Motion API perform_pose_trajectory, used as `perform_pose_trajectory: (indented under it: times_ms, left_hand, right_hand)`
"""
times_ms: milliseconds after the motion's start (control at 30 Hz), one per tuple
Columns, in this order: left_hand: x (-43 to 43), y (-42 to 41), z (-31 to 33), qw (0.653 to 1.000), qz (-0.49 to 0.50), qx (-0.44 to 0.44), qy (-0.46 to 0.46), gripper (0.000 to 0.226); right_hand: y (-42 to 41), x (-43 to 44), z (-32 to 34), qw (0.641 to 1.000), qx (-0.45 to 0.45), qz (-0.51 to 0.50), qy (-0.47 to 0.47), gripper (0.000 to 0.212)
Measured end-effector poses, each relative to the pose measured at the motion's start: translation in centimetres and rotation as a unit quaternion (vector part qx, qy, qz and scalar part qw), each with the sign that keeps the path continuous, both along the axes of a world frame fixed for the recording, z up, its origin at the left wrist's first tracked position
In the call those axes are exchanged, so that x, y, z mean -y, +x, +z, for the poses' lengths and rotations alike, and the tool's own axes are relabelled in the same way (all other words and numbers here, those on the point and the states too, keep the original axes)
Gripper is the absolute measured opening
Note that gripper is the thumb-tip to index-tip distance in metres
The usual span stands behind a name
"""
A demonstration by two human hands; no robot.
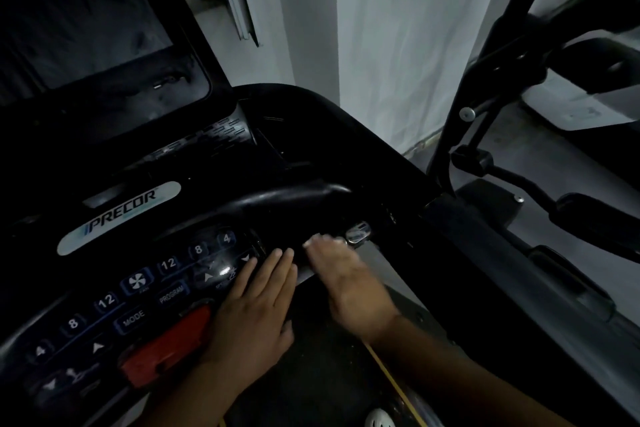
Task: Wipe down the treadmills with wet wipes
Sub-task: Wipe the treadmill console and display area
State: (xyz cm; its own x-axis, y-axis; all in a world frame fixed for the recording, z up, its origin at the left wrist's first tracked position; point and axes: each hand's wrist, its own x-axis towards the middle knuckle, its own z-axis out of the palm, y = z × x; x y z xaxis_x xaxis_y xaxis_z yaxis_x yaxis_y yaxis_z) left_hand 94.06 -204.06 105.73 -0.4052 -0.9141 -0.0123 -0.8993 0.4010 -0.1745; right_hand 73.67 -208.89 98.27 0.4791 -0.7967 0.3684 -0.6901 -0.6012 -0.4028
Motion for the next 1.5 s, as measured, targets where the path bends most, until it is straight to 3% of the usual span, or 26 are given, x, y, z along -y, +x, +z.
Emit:
perform_pose_trajectory:
  times_ms: [100, 133, 300, 400, 467, 533, 667, 833, 933, 1033, 1100, 1233, 1400, 1500]
  left_hand:
    - [-0.3, 0.4, -0.1, 1.000, 0.002, -0.006, -0.003, 0.094]
    - [-0.3, 0.3, -0.2, 1.000, 0.004, -0.010, -0.004, 0.095]
    - [-0.2, 0.1, -0.8, 1.000, 0.004, -0.022, -0.017, 0.092]
    - [-0.3, 0.1, -1.0, 1.000, 0.005, -0.017, -0.016, 0.083]
    - [-0.4, -0.1, -1.1, 1.000, 0.012, -0.012, -0.011, 0.078]
    - [-0.5, -0.3, -1.1, 1.000, 0.018, -0.009, -0.009, 0.077]
    - [-0.4, -0.4, -1.1, 1.000, 0.025, -0.006, 0.000, 0.087]
    - [-0.6, -0.7, -0.8, 0.999, 0.036, -0.002, -0.007, 0.086]
    - [-1.4, -0.4, -1.2, 0.999, 0.047, -0.014, -0.014, 0.086]
    - [-2.8, 0.4, -1.8, 0.998, 0.056, -0.015, -0.023, 0.079]
    - [-3.2, 0.6, -2.1, 0.998, 0.055, -0.009, -0.031, 0.075]
    - [-3.2, 0.2, -2.3, 0.997, 0.056, -0.006, -0.044, 0.074]
    - [-4.0, 0.3, -2.6, 0.996, 0.070, -0.018, -0.048, 0.075]
    - [-5.0, 0.8, -3.3, 0.995, 0.081, -0.006, -0.053, 0.072]
  right_hand:
    - [-1.3, 1.5, 0.5, 0.978, 0.042, -0.191, 0.071, 0.099]
    - [0.0, 0.7, 0.9, 0.973, 0.052, -0.213, 0.077, 0.095]
    - [1.5, -2.2, 0.5, 1.000, 0.000, 0.010, 0.029, 0.090]
    - [-2.0, 1.3, -0.3, 0.991, 0.008, -0.116, 0.064, 0.100]
    - [-1.1, 1.2, 0.7, 0.977, 0.050, -0.187, 0.088, 0.094]
    - [0.9, -0.5, 0.9, 0.986, 0.053, -0.147, 0.058, 0.086]
    - [-0.5, -0.7, 0.2, 0.998, 0.017, 0.050, 0.032, 0.072]
    - [0.0, 1.6, 0.8, 0.995, 0.045, -0.083, 0.042, 0.063]
    - [3.2, -1.7, 0.4, 1.000, 0.028, -0.003, 0.000, 0.057]
    - [0.8, -1.4, -0.5, 0.994, -0.018, 0.104, -0.025, 0.062]
    - [-0.8, -0.1, -0.5, 0.995, -0.026, 0.088, -0.028, 0.065]
    - [2.8, -0.8, 0.4, 0.999, 0.041, -0.021, 0.024, 0.063]
    - [1.6, -1.3, -1.0, 0.993, 0.000, 0.112, -0.038, 0.057]
    - [0.9, 1.4, -0.3, 0.996, 0.020, 0.082, -0.013, 0.050]
